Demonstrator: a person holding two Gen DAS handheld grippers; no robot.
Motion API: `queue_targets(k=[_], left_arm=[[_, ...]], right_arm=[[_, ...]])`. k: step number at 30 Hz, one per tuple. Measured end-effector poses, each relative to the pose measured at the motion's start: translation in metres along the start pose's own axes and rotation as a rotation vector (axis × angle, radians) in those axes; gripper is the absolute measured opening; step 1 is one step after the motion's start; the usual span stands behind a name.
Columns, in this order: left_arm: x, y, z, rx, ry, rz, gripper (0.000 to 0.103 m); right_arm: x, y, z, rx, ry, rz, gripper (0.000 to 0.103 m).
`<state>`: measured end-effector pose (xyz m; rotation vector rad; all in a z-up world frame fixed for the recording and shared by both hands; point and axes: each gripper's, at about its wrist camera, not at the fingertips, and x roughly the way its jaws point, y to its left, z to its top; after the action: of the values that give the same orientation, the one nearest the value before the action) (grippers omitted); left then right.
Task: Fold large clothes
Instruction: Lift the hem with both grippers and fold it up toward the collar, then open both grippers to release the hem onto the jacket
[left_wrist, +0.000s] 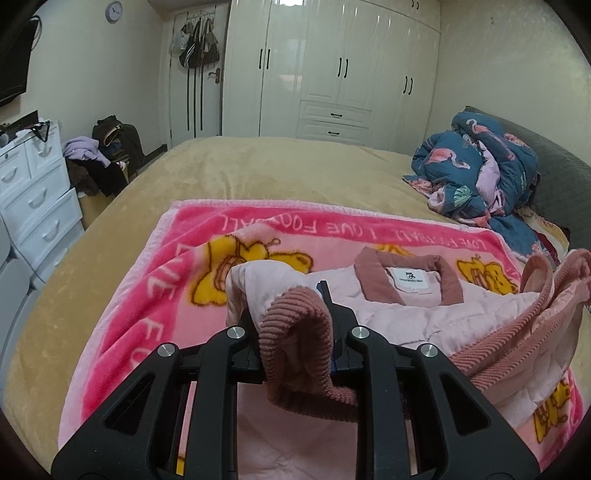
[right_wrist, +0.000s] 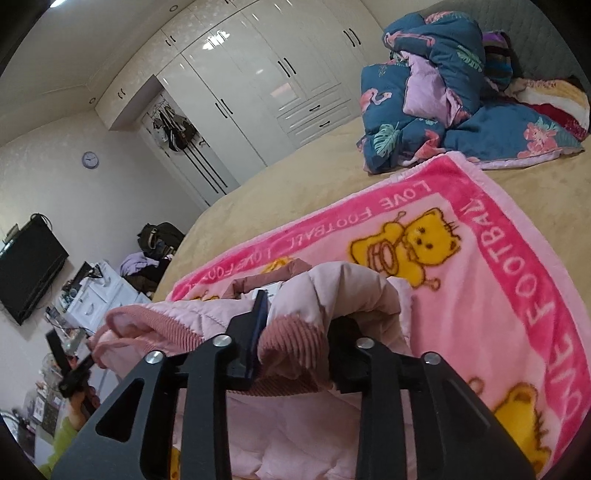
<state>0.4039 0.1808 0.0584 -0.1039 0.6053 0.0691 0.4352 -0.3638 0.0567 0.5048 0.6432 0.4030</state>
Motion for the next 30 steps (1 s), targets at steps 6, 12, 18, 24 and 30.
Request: queue_targets(k=[6,12,18,24,30], left_arm=[[0.013,-0.001,-0.003,-0.005,0.015,0.002,0.015],[0.024,-0.005,-0.006,-0.009,0.028,0.003,0.023],[0.028,-0.01,-0.007,-0.01,0.029,0.019,0.028],[0.011,-0.015,-0.004,-0.01,-0.013,-0.003,0.083],[-0.01,-0.022,-0.002,0.079,-0.08,0.088,0.094]], right_arm=[[-0.002,0.004,-0.002,-0.032,-0.038,0.022,0.083],[0.021,0.014,-0.034,-0.151,0.063,-0.02,0.086],[0.059,0.016,-0.079,-0.239,0.202,-0.084,0.086],[0.073,0.013,-0.102,-0.277,0.237,-0.131,0.086],[0.058,0.01,-0.101,-0.264,0.212,-0.137,0.087]])
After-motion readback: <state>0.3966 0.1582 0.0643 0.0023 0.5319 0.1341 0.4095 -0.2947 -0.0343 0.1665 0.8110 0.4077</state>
